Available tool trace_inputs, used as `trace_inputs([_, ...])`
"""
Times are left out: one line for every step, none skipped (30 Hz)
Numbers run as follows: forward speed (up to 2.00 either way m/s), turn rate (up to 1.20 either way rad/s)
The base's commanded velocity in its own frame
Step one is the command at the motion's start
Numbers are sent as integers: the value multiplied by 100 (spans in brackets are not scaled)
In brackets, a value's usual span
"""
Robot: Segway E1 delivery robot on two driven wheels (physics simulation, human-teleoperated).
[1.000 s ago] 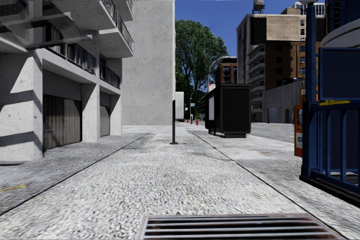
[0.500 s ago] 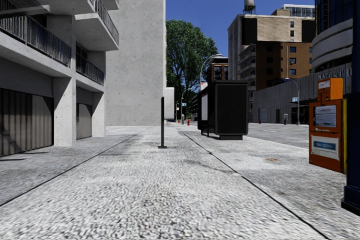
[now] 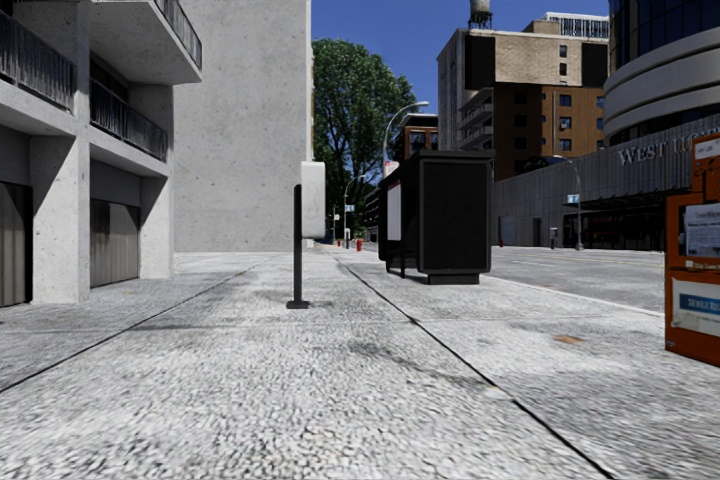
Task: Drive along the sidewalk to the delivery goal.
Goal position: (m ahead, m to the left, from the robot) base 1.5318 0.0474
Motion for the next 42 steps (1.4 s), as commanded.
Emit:
trace_inputs([164, 0])
trace_inputs([164, 0])
trace_inputs([164, 0])
trace_inputs([164, 0])
trace_inputs([164, 0])
trace_inputs([164, 0])
trace_inputs([164, 0])
trace_inputs([164, 0])
trace_inputs([164, 0])
trace_inputs([164, 0])
trace_inputs([164, 0])
trace_inputs([163, 0])
trace_inputs([163, 0])
trace_inputs([160, 0])
trace_inputs([160, 0])
trace_inputs([156, 0])
trace_inputs([149, 0])
trace_inputs([131, 0])
trace_inputs([131, 0])
trace_inputs([24, 0])
trace_inputs([0, 0])
trace_inputs([0, 0])
trace_inputs([0, 0])
trace_inputs([0, 0])
trace_inputs([0, 0])
trace_inputs([0, 0])
trace_inputs([0, 0])
trace_inputs([0, 0])
trace_inputs([0, 0])
trace_inputs([0, 0])
trace_inputs([0, 0])
trace_inputs([0, 0])
trace_inputs([0, 0])
trace_inputs([0, 0])
trace_inputs([0, 0])
trace_inputs([0, 0])
trace_inputs([0, 0])
trace_inputs([0, 0])
trace_inputs([0, 0])
trace_inputs([0, 0])
trace_inputs([0, 0])
trace_inputs([0, 0])
